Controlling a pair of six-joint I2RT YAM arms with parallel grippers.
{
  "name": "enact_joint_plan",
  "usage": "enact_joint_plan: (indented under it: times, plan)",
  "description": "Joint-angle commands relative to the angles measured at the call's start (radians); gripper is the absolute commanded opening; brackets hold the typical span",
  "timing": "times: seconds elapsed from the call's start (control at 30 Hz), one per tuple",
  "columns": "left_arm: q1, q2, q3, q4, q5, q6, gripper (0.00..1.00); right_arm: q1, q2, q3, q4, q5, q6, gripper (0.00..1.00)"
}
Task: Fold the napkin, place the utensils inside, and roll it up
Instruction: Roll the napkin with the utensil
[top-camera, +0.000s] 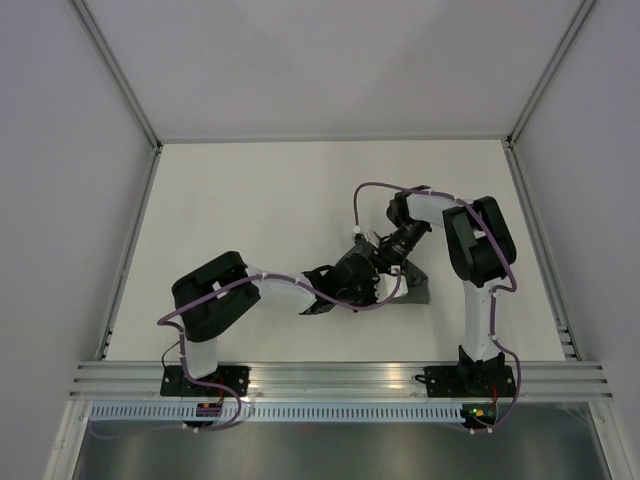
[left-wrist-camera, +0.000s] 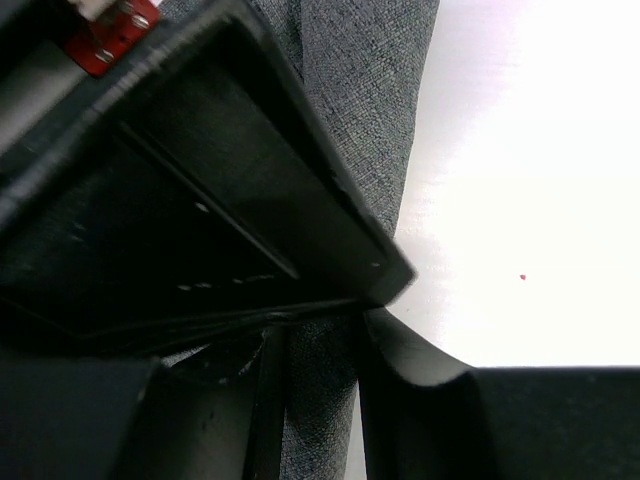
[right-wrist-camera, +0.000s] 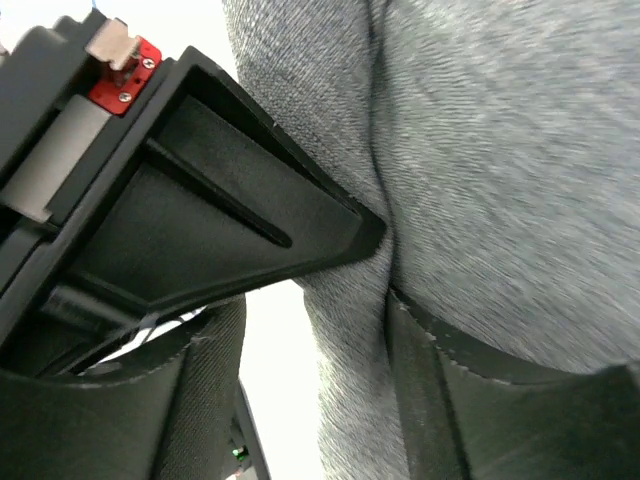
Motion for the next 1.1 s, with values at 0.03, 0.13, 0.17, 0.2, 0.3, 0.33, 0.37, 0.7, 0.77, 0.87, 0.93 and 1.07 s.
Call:
enact_joint_plan:
  times: [0.03,0.13,0.17,0.2,0.3,0.33,0.37,0.7,0.77,0.87,0.93,1.07]
  plan:
    - [0.013,0.045,0.013,-0.120,0.126,-0.085,0.02,-0.043,-0.076,0.065,0.105,0.028,-0.030,0.64]
    - [0.034,0.042,0.016,-0.137,0.168,-0.114,0.02,-0.078,-0.124,0.091,0.129,0.009,0.018,0.65]
    - [0.046,0.040,0.016,-0.139,0.180,-0.131,0.02,-0.101,-0.139,0.097,0.141,0.006,0.030,0.65]
    - [0.054,0.039,0.013,-0.139,0.194,-0.138,0.02,-0.115,-0.151,0.106,0.151,0.000,0.045,0.65]
    - [0.085,0.040,0.023,-0.160,0.261,-0.172,0.02,-0.170,-0.223,0.114,0.155,-0.041,0.059,0.65]
    - [0.094,0.042,0.025,-0.166,0.277,-0.178,0.02,-0.186,-0.239,0.111,0.163,-0.049,0.059,0.65]
    - [0.109,0.045,0.028,-0.169,0.294,-0.195,0.02,-0.213,-0.256,0.102,0.167,-0.058,0.058,0.65]
    - [0.182,0.143,0.137,-0.304,0.496,-0.238,0.02,-0.273,-0.729,-0.354,0.557,0.058,0.084,0.68]
    - [0.194,0.158,0.155,-0.315,0.515,-0.249,0.02,-0.272,-0.808,-0.443,0.623,0.064,0.076,0.70]
    - [0.206,0.188,0.191,-0.352,0.536,-0.260,0.02,-0.254,-0.917,-0.526,0.661,0.081,0.041,0.72]
    - [0.214,0.206,0.204,-0.375,0.542,-0.264,0.02,-0.212,-0.954,-0.558,0.689,0.103,0.026,0.72]
    - [0.224,0.235,0.246,-0.401,0.564,-0.283,0.02,-0.111,-0.978,-0.653,0.750,0.179,0.032,0.72]
